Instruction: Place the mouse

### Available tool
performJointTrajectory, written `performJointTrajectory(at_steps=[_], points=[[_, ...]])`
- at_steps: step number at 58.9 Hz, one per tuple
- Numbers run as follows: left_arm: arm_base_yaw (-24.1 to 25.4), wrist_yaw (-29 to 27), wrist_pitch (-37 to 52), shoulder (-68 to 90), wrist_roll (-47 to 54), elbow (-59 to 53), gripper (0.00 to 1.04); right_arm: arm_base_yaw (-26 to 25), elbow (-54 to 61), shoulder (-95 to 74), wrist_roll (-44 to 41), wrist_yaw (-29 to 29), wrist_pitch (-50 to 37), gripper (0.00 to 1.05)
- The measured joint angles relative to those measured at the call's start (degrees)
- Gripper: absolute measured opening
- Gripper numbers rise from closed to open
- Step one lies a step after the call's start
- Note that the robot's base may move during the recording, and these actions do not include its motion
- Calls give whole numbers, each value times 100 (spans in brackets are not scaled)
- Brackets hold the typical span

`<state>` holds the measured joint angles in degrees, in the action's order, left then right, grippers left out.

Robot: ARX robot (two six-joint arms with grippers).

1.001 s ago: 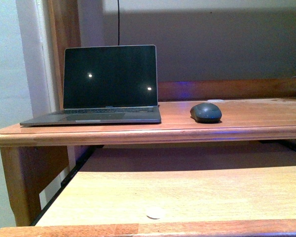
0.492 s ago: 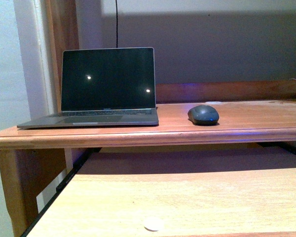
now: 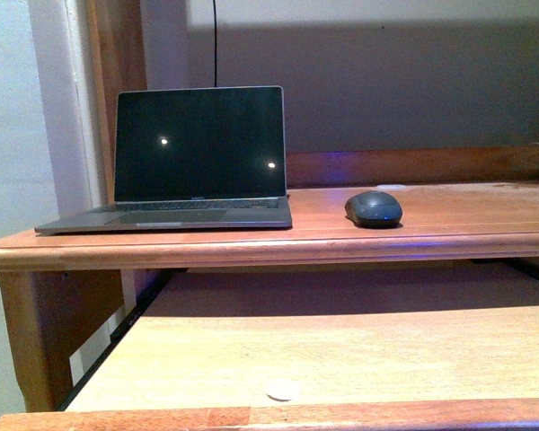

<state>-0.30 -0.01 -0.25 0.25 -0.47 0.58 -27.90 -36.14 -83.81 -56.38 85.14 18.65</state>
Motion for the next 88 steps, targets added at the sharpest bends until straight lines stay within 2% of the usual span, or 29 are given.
performJointTrajectory(at_steps=[6, 8, 11, 19, 24, 32, 42, 61, 78, 88], points=[[0, 0, 0, 0, 0, 0, 97, 326, 793, 151, 1954, -291, -2817, 97], [0, 0, 0, 0, 0, 0, 97, 483, 1005, 96, 2855, -431, -3803, 97], [0, 0, 0, 0, 0, 0, 97, 675, 1161, 20, 3762, -632, -4883, 97], [0, 2, 0, 0, 0, 0, 97, 1213, 1207, -190, 5278, -1399, -6682, 97], [0, -2, 0, 0, 0, 0, 97, 1565, 1134, -363, 5816, -1908, -7219, 97], [0, 0, 0, 0, 0, 0, 97, 2076, 914, -643, 6043, -2824, -7340, 97], [0, 0, 0, 0, 0, 0, 97, 2793, 409, -1178, 6118, -4367, -7270, 97], [0, 2, 0, 0, 0, 0, 97, 3711, -586, -1937, 6181, -6494, -7086, 97], [0, 0, 0, 0, 0, 0, 97, 4232, -1156, -2321, 6332, -7875, -6846, 97], [0, 0, 0, 0, 0, 0, 97, 4374, -1257, -2374, 6463, -8255, -6793, 97]])
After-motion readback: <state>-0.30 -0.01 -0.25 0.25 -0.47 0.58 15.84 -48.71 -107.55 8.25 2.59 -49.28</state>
